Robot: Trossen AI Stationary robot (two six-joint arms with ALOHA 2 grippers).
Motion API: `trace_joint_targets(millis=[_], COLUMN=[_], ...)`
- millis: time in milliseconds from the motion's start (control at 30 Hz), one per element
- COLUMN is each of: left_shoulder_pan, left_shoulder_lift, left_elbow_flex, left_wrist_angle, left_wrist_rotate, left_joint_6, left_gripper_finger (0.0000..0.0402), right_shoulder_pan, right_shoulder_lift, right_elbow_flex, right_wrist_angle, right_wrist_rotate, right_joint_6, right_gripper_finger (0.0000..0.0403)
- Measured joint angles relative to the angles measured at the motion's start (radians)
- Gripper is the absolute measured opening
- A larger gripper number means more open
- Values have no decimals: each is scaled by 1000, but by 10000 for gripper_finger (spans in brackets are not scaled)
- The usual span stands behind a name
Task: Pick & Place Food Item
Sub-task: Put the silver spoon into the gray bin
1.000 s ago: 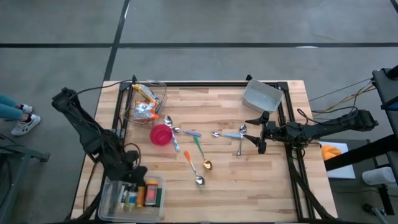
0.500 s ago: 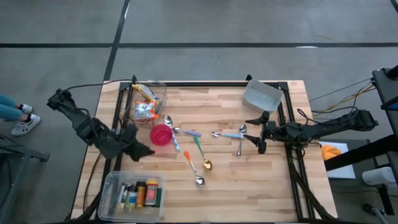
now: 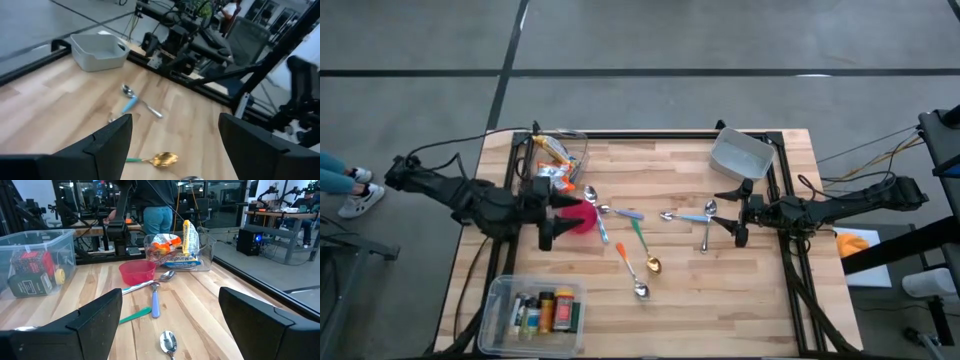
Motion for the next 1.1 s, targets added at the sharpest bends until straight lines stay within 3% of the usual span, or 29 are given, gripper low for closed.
trace_joint_targets(millis=[167, 333, 733, 1100], left_shoulder_pan=[78, 130, 193, 211], left_shoulder_lift=[0, -2, -2, -10], left_elbow_flex=[-21, -96, -258, -279], left_wrist_angle=[32, 248, 359, 397], left_wrist_rotate=[132, 259, 337, 364], left_joint_6=[87, 245, 220, 246], left_gripper_finger=[298, 298, 298, 298], right_shoulder_pan=[0, 0, 0, 0], right_shoulder_lift=[0, 0, 0, 0], right_elbow_flex=[0, 0, 0, 0], right_wrist_angle=[0, 0, 0, 0], right_wrist_rotate=[0, 0, 0, 0], right_joint_6=[2, 4, 3, 4], right_gripper_finger=[329, 329, 329, 329])
